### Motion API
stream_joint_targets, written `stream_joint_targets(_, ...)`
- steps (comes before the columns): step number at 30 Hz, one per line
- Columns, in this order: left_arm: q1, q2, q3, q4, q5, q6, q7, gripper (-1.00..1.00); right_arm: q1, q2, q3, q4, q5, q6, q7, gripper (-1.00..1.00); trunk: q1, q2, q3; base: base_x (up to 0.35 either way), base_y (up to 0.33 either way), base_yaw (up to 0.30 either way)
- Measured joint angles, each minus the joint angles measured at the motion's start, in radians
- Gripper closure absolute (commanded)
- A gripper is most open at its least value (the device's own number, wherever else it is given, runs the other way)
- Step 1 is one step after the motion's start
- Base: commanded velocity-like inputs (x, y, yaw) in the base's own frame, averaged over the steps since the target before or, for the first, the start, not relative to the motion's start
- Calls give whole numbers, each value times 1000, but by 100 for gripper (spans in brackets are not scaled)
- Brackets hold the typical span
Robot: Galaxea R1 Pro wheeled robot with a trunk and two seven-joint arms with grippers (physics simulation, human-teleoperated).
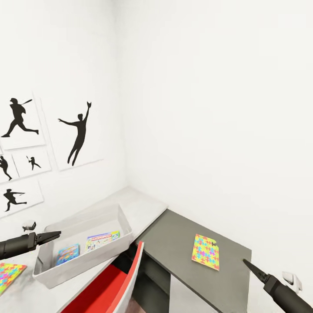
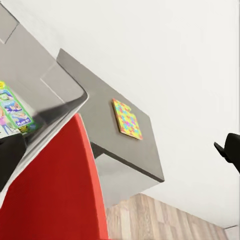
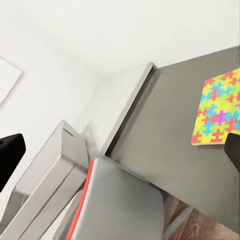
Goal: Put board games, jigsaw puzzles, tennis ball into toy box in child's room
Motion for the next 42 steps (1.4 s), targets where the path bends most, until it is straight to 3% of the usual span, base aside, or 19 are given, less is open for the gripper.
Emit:
stream_joint_targets(21,0,0,-2,0,0,0,0,-100,0,-6,0,1,-35,3,-4,-100,0,0,21,0,-290,-178)
stream_joint_targets(42,0,0,-2,0,0,0,0,-100,0,-11,0,3,-38,6,-6,-100,0,0,9,0,-270,-191)
